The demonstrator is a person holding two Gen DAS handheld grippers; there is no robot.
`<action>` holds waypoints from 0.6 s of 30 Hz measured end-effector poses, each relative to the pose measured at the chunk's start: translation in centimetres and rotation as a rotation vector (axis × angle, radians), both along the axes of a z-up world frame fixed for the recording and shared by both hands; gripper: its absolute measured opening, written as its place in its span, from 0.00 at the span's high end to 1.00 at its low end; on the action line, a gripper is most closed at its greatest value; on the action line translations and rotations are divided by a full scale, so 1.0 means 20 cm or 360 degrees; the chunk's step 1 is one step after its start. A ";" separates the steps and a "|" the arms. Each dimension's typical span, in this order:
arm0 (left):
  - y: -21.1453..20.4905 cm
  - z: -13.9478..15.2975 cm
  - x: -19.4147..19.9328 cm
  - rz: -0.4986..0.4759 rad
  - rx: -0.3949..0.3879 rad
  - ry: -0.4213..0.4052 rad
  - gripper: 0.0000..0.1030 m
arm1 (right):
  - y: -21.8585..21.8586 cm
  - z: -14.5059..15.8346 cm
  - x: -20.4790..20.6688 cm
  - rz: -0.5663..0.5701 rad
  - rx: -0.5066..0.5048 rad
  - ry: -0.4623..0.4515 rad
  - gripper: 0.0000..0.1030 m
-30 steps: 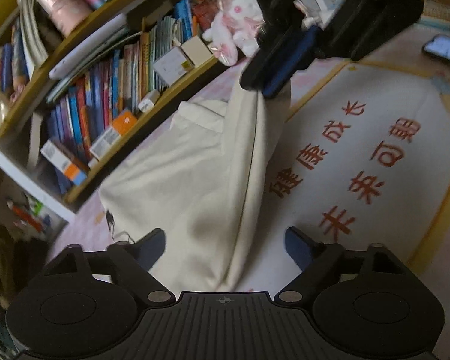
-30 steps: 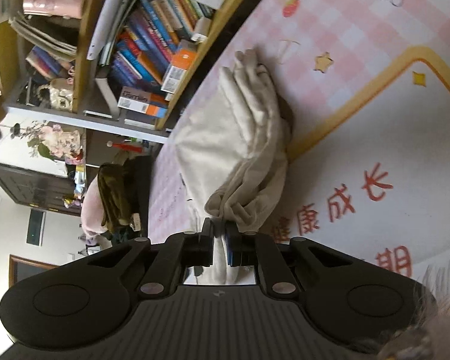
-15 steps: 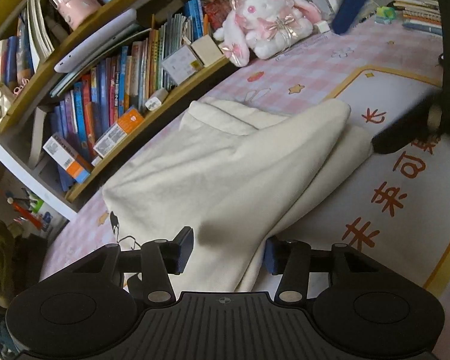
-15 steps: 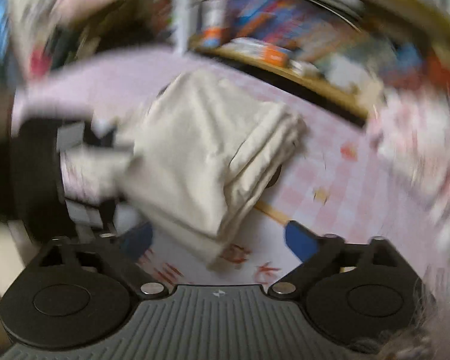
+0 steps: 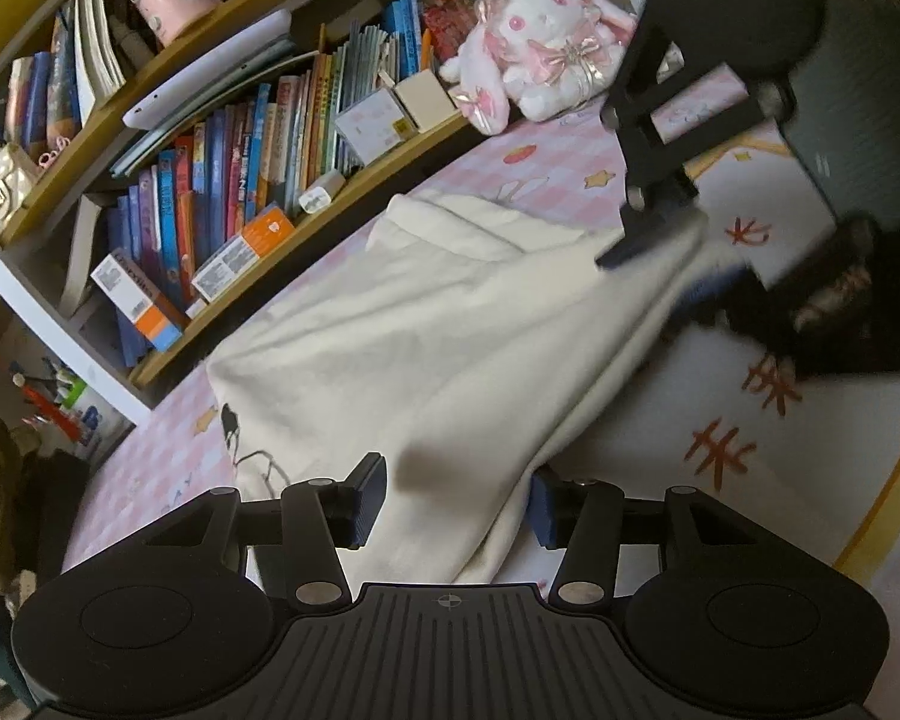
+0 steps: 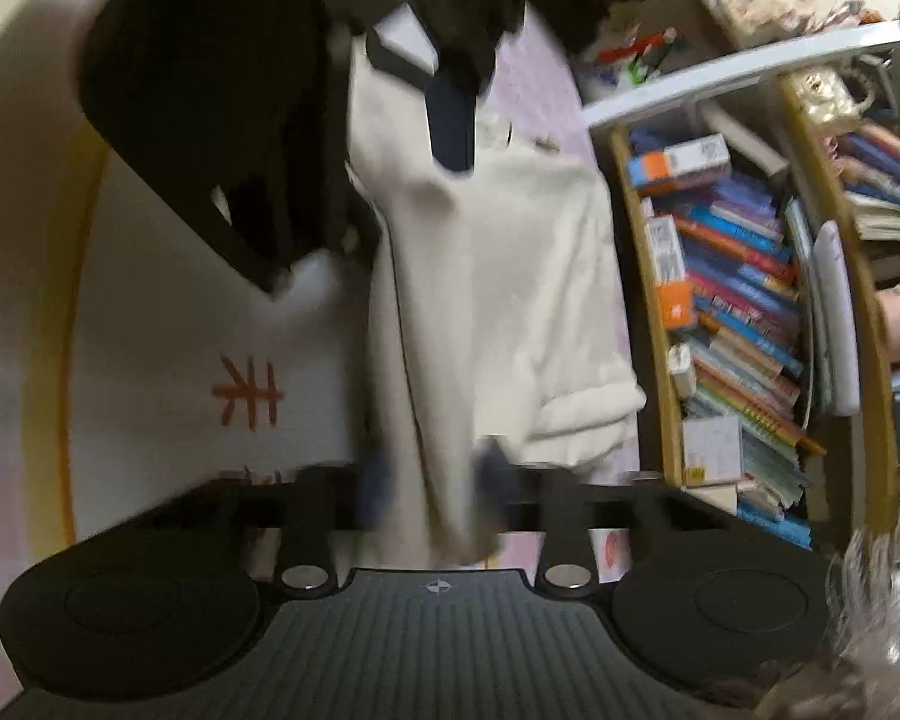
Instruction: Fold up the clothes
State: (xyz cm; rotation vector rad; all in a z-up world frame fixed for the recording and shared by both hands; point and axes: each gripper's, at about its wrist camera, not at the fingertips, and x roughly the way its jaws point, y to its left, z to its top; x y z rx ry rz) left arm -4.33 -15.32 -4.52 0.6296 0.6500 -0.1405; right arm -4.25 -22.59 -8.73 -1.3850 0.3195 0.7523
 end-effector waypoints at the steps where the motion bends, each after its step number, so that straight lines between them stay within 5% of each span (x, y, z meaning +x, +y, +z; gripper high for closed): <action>1: 0.01 -0.01 -0.01 -0.0001 0.0017 -0.0002 0.52 | 0.00 0.00 0.00 0.0008 0.0000 -0.0013 0.81; 18: 0.19 -0.08 -0.15 -0.0096 0.0417 -0.0102 0.57 | -0.01 0.00 -0.04 -0.0020 0.0019 -0.0093 0.86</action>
